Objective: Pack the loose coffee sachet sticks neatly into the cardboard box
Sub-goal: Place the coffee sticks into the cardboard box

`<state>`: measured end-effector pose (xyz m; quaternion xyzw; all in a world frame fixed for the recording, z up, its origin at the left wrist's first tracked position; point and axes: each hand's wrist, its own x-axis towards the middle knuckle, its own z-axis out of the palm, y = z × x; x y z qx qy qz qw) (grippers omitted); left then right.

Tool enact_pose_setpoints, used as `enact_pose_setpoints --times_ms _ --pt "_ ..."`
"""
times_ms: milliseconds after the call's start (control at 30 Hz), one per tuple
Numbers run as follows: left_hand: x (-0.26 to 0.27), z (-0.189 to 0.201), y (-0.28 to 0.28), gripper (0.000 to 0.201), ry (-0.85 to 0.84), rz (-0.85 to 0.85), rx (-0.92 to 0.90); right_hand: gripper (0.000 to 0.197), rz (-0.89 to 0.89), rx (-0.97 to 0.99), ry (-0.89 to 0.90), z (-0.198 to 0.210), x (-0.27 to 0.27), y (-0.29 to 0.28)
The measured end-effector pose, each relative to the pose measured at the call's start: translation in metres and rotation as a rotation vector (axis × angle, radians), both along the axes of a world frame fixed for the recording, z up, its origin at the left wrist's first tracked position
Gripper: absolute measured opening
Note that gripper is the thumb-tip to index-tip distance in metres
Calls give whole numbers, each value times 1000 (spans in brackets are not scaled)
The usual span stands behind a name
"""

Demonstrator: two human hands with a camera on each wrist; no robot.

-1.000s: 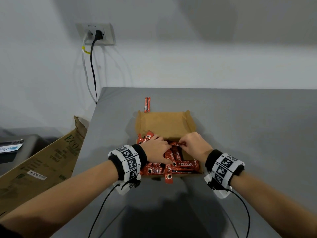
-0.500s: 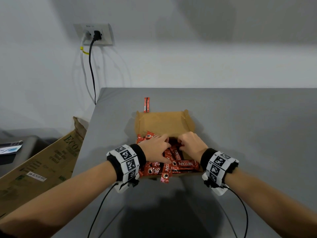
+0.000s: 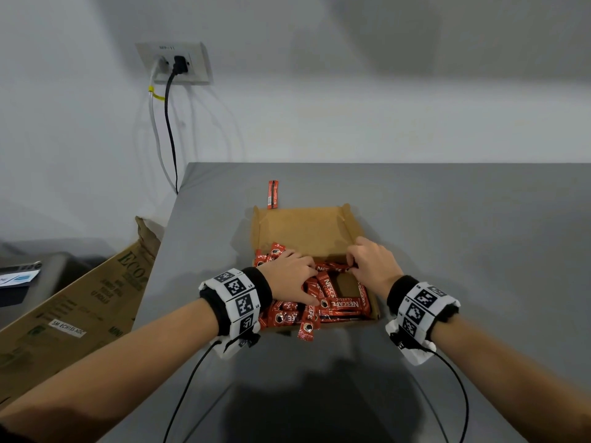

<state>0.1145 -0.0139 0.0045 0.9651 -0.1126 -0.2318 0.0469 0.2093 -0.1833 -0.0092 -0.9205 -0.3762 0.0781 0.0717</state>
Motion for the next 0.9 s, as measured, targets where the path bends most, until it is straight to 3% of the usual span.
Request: enact_pose_setpoints --times_ms 200,300,367,500,600,667,900 --pt "0 1 -1 73 3 -9 25 13 -56 128 167 10 10 -7" --pt "0 1 -1 73 3 -3 24 14 -144 224 109 29 16 -12" --pt "0 2 -1 73 6 -2 25 20 -153 144 47 37 13 -15" --pt "0 3 -1 73 17 4 20 30 -8 -248 30 31 -11 -11" --pt "0 3 -2 73 18 12 11 24 21 -319 -22 22 -19 -9" --pt "0 3 -2 73 23 18 6 13 -2 -291 -23 20 -20 -6" --pt "1 2 0 74 28 27 -2 16 -144 -53 170 20 -18 -9"
